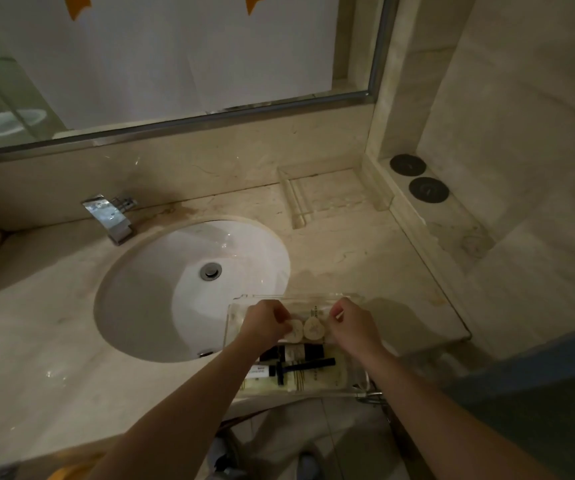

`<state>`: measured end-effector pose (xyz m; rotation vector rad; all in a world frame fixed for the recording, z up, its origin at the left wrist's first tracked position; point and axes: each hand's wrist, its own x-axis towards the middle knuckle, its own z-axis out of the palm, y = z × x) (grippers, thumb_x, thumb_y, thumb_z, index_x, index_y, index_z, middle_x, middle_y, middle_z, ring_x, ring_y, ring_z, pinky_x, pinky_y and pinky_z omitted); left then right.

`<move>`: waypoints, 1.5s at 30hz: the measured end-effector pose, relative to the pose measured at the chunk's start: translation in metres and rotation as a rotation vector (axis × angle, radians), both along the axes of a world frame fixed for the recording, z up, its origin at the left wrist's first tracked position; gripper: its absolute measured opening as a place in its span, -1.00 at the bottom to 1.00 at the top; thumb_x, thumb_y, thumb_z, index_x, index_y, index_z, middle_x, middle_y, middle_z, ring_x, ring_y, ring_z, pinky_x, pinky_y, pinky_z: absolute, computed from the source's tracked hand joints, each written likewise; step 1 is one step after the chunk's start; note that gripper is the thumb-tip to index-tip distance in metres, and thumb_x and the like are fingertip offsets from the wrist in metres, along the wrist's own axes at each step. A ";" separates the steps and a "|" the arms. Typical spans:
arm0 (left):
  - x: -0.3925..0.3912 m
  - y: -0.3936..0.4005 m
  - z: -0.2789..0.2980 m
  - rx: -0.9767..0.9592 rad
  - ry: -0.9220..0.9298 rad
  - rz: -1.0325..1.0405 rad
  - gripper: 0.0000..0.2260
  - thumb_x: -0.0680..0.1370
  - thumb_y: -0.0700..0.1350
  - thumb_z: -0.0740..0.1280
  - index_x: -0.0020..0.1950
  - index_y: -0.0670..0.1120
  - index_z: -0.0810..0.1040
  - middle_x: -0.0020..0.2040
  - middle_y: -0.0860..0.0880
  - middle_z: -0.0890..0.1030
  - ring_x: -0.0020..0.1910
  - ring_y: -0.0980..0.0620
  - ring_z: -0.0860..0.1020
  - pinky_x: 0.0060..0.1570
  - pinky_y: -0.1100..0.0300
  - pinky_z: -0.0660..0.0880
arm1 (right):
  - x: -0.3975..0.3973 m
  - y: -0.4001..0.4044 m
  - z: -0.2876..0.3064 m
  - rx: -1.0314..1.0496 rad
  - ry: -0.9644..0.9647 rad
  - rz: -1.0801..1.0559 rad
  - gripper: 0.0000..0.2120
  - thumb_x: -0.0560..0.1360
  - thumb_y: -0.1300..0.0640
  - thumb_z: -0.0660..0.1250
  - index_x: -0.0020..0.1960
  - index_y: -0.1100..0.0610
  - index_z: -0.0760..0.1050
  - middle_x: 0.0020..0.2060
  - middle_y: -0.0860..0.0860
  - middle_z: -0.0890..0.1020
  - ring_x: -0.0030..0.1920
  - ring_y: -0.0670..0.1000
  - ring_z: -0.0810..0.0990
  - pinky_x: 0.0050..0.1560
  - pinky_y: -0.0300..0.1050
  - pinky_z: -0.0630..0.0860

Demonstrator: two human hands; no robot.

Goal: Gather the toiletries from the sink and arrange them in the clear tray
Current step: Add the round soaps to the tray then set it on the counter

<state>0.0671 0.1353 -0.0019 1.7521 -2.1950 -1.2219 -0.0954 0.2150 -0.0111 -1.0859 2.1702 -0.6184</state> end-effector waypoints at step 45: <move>0.018 -0.113 0.028 -0.020 -0.120 0.055 -0.94 0.41 -0.18 0.36 -0.15 -0.13 0.55 -0.23 -0.10 0.67 -0.20 -0.08 0.66 -0.09 0.01 0.64 | -0.040 -0.041 -0.005 0.141 0.241 -0.474 -0.74 0.58 0.21 0.09 0.21 0.25 0.41 0.09 0.25 0.58 0.07 0.25 0.56 -0.06 -0.02 0.45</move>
